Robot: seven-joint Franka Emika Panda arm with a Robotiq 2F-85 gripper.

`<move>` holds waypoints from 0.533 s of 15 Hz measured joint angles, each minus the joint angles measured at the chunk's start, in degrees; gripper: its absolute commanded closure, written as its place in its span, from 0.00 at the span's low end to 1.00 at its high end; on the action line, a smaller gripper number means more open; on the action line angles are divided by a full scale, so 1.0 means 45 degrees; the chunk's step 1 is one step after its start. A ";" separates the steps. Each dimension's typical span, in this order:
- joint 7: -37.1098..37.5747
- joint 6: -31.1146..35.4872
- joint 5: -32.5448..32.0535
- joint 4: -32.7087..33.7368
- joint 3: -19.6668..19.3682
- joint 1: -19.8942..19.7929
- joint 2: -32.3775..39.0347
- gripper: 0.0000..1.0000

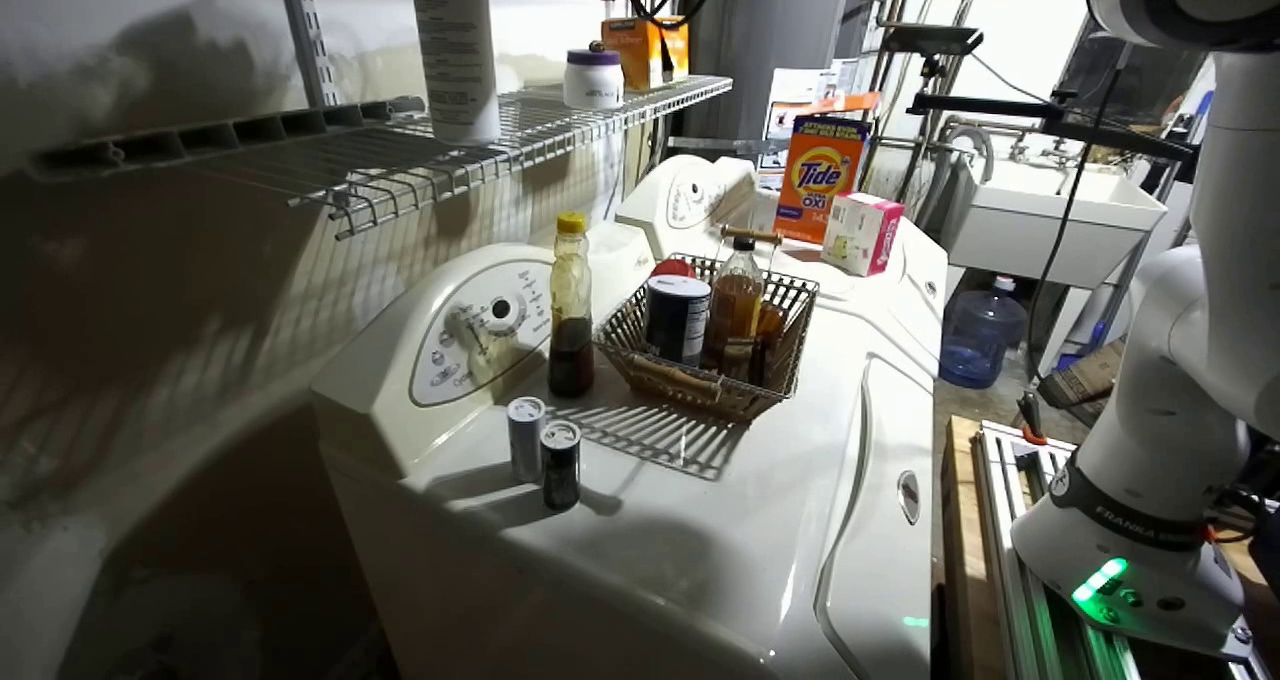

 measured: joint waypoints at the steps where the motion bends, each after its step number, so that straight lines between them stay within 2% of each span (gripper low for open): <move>1: 0.0000 -0.0050 0.0047 0.0088 0.0001 -0.0005 0.0072 0.00; 6: 0.0000 -0.0191 0.0134 0.0410 0.0002 -0.0020 0.0317 0.01; 8: 0.0001 -0.0191 0.0134 0.0463 0.0001 -0.0031 0.0359 0.07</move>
